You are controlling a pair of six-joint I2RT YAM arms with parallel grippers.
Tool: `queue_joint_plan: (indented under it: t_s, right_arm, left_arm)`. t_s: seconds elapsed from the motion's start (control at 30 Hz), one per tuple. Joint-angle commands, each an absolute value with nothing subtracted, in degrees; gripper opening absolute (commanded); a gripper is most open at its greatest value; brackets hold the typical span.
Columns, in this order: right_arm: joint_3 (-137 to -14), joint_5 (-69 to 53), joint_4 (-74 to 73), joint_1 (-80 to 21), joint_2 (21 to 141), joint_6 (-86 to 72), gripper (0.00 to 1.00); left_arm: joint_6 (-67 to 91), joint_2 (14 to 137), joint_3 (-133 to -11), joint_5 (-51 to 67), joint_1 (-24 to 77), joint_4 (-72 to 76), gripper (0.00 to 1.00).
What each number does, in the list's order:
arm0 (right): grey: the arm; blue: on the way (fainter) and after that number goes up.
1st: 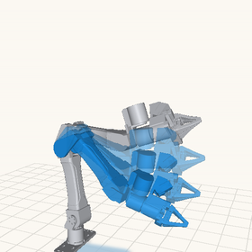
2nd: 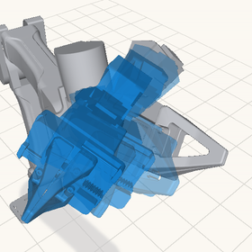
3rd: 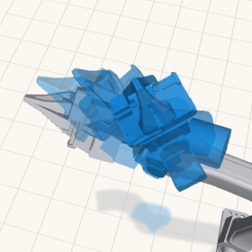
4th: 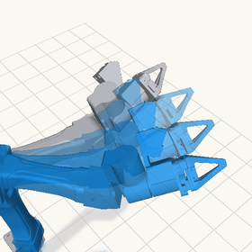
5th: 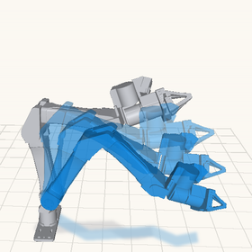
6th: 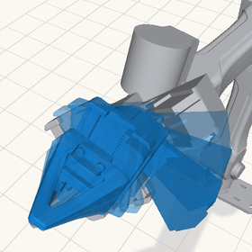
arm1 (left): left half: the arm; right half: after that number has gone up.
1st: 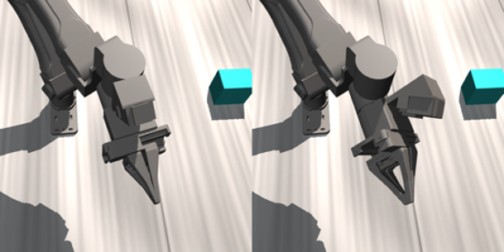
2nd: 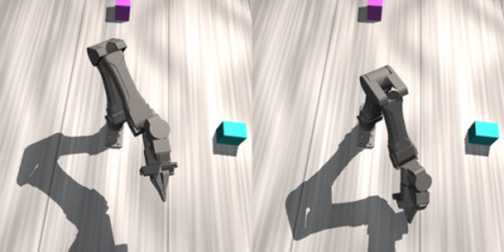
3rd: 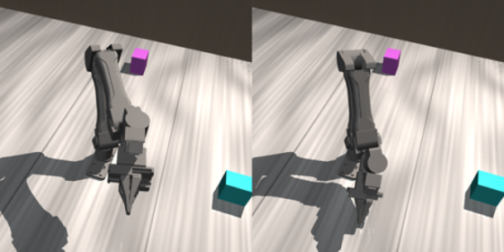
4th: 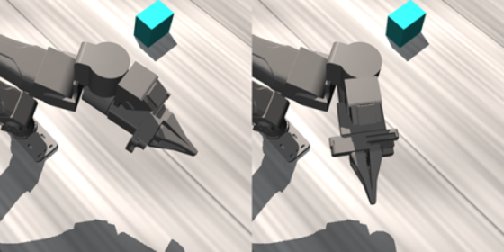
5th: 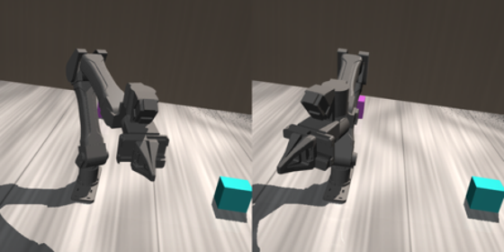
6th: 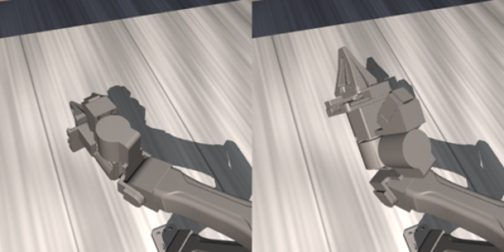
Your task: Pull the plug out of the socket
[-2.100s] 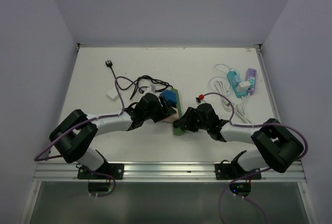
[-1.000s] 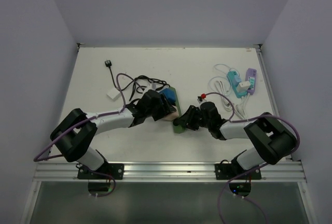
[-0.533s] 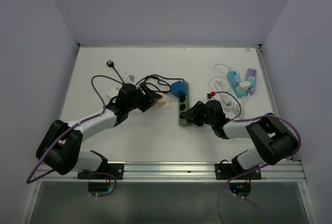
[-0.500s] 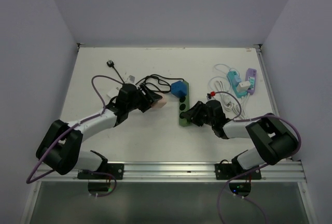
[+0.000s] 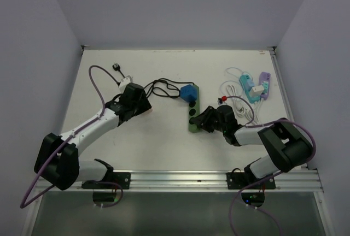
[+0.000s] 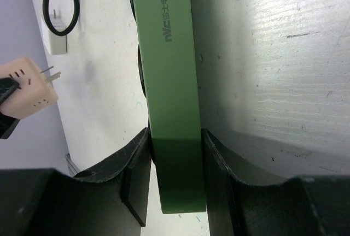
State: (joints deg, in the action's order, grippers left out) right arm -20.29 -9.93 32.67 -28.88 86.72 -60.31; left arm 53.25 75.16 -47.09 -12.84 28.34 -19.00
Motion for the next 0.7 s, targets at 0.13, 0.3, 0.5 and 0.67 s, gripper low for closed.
queue_joint_plan:
  t_s: [0.13,0.3,0.5,0.67]
  right_arm:
    - [-17.5,-3.8,16.8,-28.0,91.9,-56.9,0.00]
    - [-17.8,-4.7,17.1,-28.0,92.5,-56.2,0.00]
    - [-18.2,-5.3,17.1,-28.0,92.5,-55.6,0.00]
    - [-17.8,-5.2,17.2,-28.0,91.3,-55.5,0.00]
  left_arm:
    - [43.3,72.5,-46.4,-31.8,22.8,-26.4,0.08]
    - [41.0,74.3,-43.5,-32.8,19.3,-16.9,0.18]
    - [39.8,78.9,-42.5,-31.2,17.5,-7.7,0.31]
    - [40.1,81.2,-41.7,-30.9,16.7,-4.6,0.42]
